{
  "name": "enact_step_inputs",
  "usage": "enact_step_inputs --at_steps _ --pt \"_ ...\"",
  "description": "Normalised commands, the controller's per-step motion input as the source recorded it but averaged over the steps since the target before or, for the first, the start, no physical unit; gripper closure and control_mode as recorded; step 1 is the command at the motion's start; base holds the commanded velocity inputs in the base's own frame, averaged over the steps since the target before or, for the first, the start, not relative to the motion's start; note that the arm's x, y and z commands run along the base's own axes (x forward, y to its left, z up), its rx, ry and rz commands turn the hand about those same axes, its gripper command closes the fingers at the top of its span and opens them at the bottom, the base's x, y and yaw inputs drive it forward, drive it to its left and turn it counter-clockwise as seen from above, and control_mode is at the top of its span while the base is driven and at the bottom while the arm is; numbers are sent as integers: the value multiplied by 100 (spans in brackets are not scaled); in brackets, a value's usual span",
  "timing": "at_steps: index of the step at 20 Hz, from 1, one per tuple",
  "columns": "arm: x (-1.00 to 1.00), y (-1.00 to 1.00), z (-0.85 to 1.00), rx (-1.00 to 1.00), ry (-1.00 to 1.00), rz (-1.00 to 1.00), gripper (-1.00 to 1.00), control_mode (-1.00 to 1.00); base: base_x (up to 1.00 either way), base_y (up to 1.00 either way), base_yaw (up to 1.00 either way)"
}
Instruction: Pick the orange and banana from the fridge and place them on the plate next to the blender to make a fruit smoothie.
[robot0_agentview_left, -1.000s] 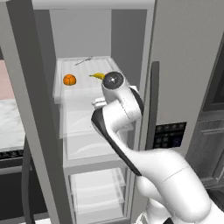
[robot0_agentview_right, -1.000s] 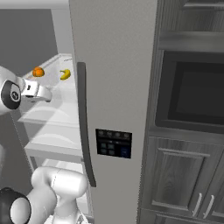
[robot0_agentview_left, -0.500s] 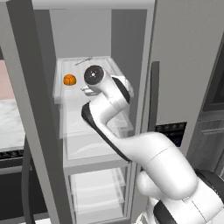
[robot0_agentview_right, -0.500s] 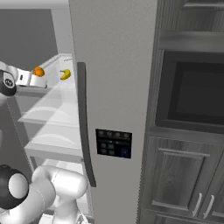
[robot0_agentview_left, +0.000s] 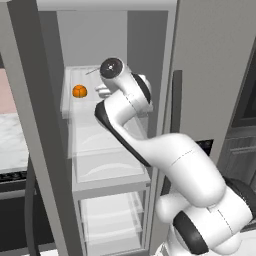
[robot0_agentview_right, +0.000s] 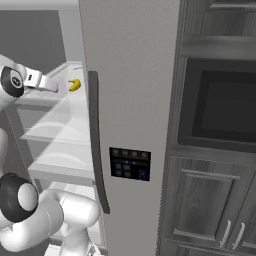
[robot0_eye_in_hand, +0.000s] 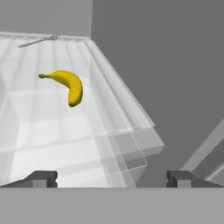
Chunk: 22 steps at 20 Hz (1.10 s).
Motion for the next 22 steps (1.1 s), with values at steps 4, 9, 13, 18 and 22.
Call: enact_step_inputs --at_steps 4,9,13,18,22 --pt "45 -6 -10 6 0 0 -100 -100 0 0 0" --pt "42 -2 -5 3 0 0 -100 -100 0 0 0" --pt "39 -1 -1 6 1 0 -100 -100 0 0 0" --pt "28 0 0 3 0 0 -100 -100 0 0 0" --pt "25 0 -8 0 6 0 -100 -100 0 0 0"
